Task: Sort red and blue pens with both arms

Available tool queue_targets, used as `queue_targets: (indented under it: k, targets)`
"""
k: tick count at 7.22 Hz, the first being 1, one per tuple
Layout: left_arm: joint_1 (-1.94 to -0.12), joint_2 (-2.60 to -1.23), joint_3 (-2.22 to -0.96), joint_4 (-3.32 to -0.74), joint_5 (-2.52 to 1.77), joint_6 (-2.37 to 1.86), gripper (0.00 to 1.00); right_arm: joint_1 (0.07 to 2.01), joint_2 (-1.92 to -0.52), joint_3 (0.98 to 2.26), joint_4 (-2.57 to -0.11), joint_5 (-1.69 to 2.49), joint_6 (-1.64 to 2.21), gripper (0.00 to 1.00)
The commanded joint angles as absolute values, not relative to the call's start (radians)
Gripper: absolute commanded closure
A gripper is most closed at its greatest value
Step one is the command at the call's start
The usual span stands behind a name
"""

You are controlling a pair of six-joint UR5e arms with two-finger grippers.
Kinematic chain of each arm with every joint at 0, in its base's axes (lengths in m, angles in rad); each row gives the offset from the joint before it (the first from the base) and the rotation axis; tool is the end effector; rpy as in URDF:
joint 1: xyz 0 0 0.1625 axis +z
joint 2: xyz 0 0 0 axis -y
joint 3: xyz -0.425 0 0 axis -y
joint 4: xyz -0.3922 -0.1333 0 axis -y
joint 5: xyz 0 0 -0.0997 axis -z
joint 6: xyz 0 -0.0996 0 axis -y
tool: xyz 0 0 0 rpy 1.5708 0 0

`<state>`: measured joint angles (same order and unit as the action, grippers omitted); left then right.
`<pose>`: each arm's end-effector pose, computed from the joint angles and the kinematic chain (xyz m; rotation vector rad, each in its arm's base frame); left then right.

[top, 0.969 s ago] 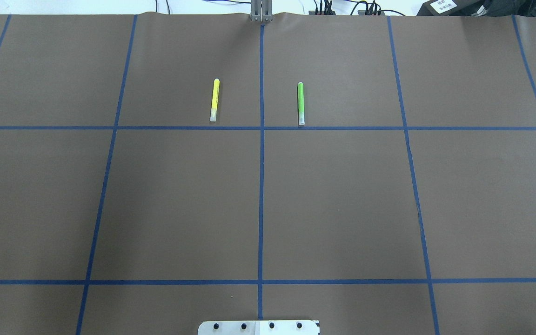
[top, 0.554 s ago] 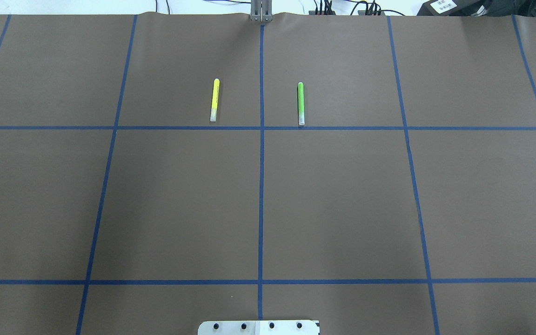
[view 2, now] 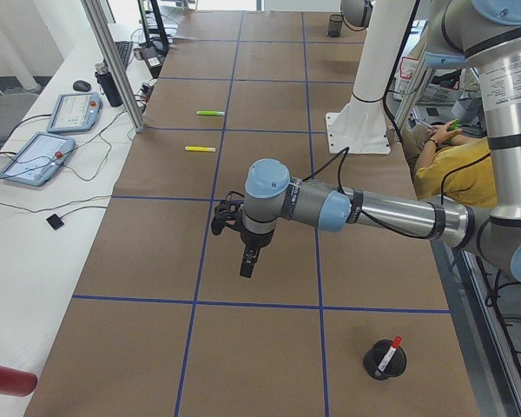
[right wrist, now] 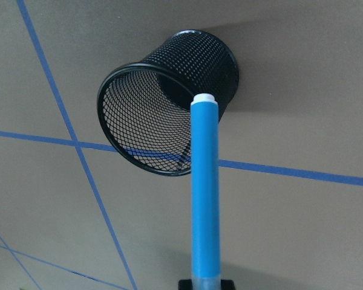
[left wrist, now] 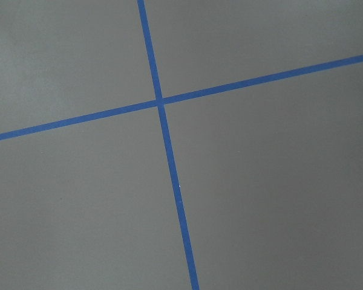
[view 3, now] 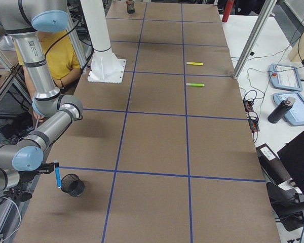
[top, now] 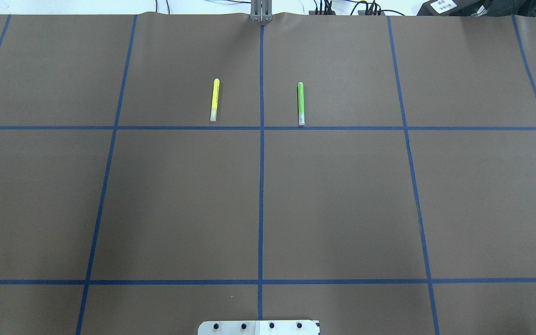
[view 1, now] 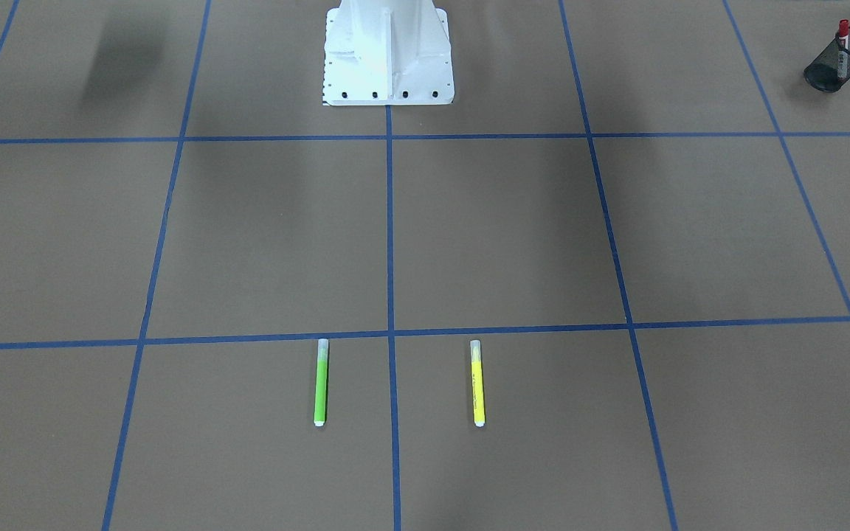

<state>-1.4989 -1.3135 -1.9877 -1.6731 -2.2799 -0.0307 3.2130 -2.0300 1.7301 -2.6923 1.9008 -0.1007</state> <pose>-0.0399 -0.3988 0.5584 0.2144 0.7172 0.1321 0.1005 0.1085 0.7720 -0.7845 -1.4084 1.4702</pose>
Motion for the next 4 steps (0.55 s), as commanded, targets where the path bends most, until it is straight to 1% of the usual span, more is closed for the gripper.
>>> queue_targets:
  k: [1, 4]
  targets:
    - [-1.499, -1.315, -1.988, -1.674, -2.281, -0.031, 0.00, 3.212, -2.031, 1.729, -2.698, 1.921, -0.110, 1.00]
    - [-1.497, -1.315, -1.988, -1.672, -2.281, -0.031, 0.00, 3.211, -2.034, 1.724, -2.697, 1.875, -0.242, 1.00]
